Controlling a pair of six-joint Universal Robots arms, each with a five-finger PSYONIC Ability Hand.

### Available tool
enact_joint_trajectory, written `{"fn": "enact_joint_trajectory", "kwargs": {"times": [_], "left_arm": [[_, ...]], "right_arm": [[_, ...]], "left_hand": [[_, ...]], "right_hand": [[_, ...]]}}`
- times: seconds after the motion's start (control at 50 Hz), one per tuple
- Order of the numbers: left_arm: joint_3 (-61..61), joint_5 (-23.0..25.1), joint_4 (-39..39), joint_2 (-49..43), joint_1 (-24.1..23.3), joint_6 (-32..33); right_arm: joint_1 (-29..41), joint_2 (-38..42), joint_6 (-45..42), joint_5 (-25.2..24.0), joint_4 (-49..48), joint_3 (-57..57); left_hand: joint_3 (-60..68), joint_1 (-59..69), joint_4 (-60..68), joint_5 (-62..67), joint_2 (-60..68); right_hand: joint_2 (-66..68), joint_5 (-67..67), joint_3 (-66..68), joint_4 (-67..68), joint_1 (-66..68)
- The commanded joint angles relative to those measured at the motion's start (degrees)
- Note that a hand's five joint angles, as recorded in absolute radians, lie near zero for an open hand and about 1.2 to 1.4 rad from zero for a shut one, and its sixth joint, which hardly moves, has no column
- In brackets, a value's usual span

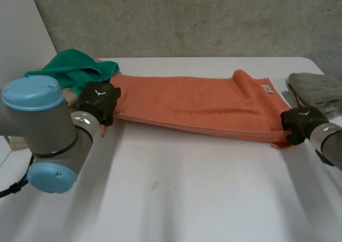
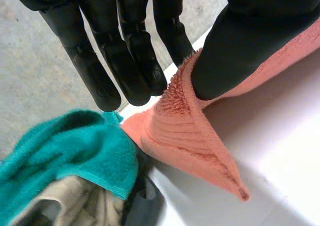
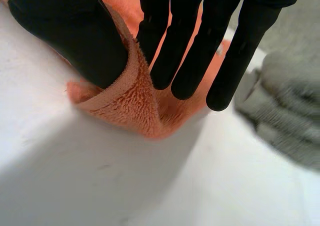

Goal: Fold the laundry.

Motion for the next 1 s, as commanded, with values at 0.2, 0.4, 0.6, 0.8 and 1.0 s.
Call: {"fn": "enact_joint_trajectory", "kwargs": {"times": [0.2, 0.4, 0.6, 0.8, 1.0], "left_arm": [[-2.42, 0.54, -19.66, 29.07, 0.26, 4.13], [-1.19, 0.1, -22.41, 13.27, 0.35, 11.07], [21.37, -0.25, -22.14, -9.85, 0.62, 13.36], [55.13, 0.28, -10.57, -21.28, 0.0, 22.59], [59.46, -0.16, 7.31, -19.27, 0.62, 17.68]], "right_arm": [[-1.44, -33.64, -15.77, -0.92, 22.2, -9.47], [-3.03, -20.4, -29.74, 1.53, 31.53, -10.88], [-1.8, -2.55, -30.63, 5.84, 26.01, -20.28], [2.33, 2.56, -28.79, 6.37, -6.84, -34.78], [3.3, -0.96, -23.08, 5.93, -27.28, -35.49]], "left_hand": [[11.66, 14.95, 11.15, 13.19, 11.44], [11.66, 14.95, 11.15, 13.19, 11.44], [11.66, 14.95, 11.15, 13.19, 11.44], [11.66, 14.95, 11.15, 13.19, 11.44], [11.66, 14.95, 11.15, 13.19, 11.44]], "right_hand": [[11.76, 13.47, 11.51, 11.5, 15.14], [11.76, 13.47, 11.51, 11.5, 15.14], [11.76, 13.47, 11.51, 11.5, 15.14], [11.76, 13.47, 11.51, 11.5, 15.14], [11.76, 13.47, 11.51, 11.5, 15.14]]}}
